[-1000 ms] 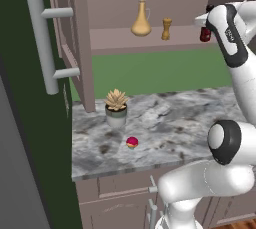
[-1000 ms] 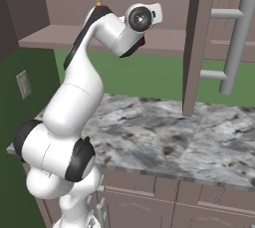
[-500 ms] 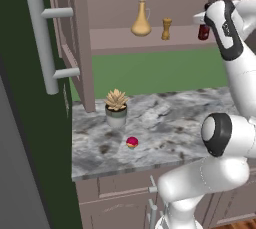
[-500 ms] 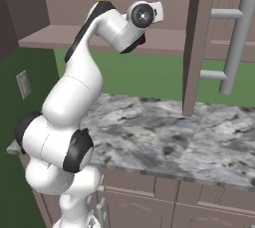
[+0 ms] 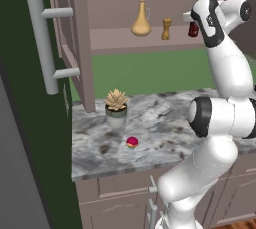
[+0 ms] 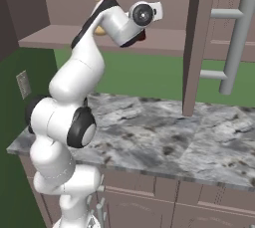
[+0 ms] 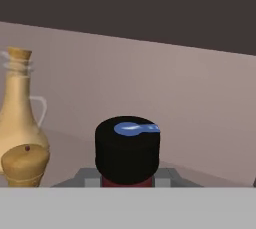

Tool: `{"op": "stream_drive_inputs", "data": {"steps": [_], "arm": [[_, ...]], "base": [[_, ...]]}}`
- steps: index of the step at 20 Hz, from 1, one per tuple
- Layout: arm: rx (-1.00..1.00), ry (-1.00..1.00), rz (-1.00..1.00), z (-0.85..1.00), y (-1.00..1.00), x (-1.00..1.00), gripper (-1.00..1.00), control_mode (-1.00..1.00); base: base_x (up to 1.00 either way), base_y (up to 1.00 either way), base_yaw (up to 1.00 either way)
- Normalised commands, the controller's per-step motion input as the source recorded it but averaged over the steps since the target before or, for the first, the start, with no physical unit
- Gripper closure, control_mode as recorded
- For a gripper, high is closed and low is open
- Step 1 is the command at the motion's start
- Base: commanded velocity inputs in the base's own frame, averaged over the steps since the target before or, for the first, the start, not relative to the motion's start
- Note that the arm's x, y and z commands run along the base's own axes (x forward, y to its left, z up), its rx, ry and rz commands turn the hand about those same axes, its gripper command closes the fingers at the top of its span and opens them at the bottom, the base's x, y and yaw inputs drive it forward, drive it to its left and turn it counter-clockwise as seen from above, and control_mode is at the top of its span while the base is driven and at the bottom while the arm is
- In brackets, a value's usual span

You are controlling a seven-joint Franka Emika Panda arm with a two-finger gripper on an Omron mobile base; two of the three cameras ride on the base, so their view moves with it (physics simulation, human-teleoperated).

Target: There are various items on the counter. Only move the condiments/shakers into the cabinet.

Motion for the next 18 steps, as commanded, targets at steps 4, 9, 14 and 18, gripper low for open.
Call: {"op": "stream_drive_inputs", "data": {"steps": [4, 9, 14, 18], "arm": [[0.06, 0.00, 0.00, -0.09, -0.03, 0.54, 1.00, -1.00], [0.03, 0.00, 0.00, -0.08, -0.01, 0.45, 1.00, -1.00], [0.00, 0.00, 0.00, -0.09, 0.00, 0.44, 1.00, -1.00], [0.00, 0.00, 0.00, -0.11, -0.05, 0.42, 1.00, -1.00]], "base": [[0.00, 0.00, 0.00], [0.00, 0.00, 0.00], [0.00, 0.00, 0.00], [0.00, 0.00, 0.00]]}}
